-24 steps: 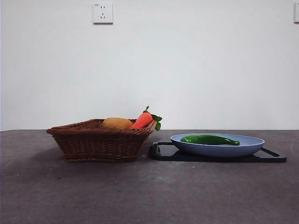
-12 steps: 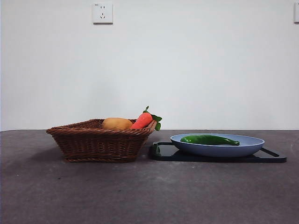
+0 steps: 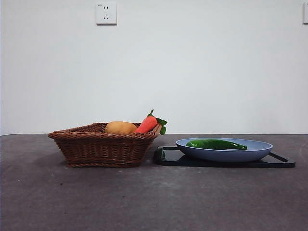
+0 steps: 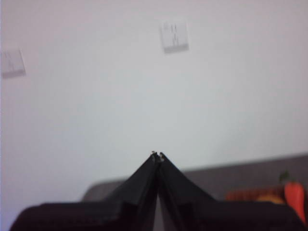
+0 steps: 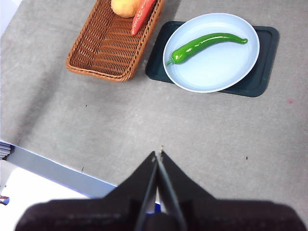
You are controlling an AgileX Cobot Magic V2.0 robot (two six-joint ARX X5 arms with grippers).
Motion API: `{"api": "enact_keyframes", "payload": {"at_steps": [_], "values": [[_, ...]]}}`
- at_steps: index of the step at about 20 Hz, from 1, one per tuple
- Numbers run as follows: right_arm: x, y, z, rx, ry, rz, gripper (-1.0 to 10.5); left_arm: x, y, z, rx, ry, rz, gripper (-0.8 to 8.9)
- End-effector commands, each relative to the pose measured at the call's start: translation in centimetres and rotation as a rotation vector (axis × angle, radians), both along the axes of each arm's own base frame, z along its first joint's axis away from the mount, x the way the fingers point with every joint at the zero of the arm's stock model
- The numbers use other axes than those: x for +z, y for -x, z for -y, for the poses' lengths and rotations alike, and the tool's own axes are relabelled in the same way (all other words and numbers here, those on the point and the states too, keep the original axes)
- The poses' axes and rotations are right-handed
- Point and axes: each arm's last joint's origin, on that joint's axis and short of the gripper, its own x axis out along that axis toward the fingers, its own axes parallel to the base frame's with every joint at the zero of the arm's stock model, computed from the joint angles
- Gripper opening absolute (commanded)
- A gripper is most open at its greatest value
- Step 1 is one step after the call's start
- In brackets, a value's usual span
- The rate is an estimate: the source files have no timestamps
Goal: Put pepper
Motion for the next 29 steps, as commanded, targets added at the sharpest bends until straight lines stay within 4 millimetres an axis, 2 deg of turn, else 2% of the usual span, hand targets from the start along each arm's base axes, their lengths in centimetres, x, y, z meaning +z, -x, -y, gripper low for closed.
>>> {"api": "enact_keyframes", "payload": {"at_steps": [1, 6, 13, 20, 29], "values": [[0.3, 0.1, 0.0, -0.002, 0.001, -0.004, 0.1, -3.2, -0.2, -0.1, 0.013, 0.036, -0.036, 0.08], [0.3, 0.1, 0.0, -0.002, 0.001, -0.004, 0.1, -9.1, -0.4, -0.3, 0.028, 0.106, -0.114, 0.08], [0.3, 0.1, 0.0, -0.001, 0.001, -0.004, 0.1, -13.8, -0.6, -0.4, 0.03, 0.13, -0.163, 0.08], [0.3, 0.1, 0.0, -0.002, 0.001, -0.004, 0.1, -16.6, -1.0, -0.4, 0.029, 0.208, -0.245, 0.08], [0.3, 0.1, 0.0, -0.002, 0.001, -0.004, 0.1, -17.0, -1.0, -0.3, 0.031, 0.211, -0.283, 0.08]]}}
